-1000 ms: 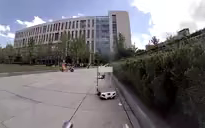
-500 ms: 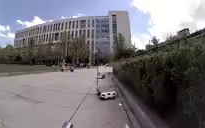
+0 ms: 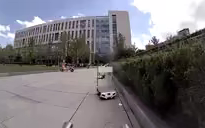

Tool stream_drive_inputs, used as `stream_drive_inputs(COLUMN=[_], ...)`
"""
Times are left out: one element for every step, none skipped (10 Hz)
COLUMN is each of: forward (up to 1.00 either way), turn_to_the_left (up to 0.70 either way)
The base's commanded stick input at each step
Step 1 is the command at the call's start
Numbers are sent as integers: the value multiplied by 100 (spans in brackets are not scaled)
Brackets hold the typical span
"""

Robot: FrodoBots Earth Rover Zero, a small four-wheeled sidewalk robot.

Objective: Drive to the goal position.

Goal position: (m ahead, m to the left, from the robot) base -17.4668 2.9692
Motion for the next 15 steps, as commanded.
stream_drive_inputs(forward=[5, 5, 5, 5, 5, 5, 5, 5, 5, 5, 5, 5, 5, 5, 6], turn_to_the_left=[1, 1, 1, 1, 1, 1, 1, 1, 1, 1, 1, 1, 1, 1, 1])
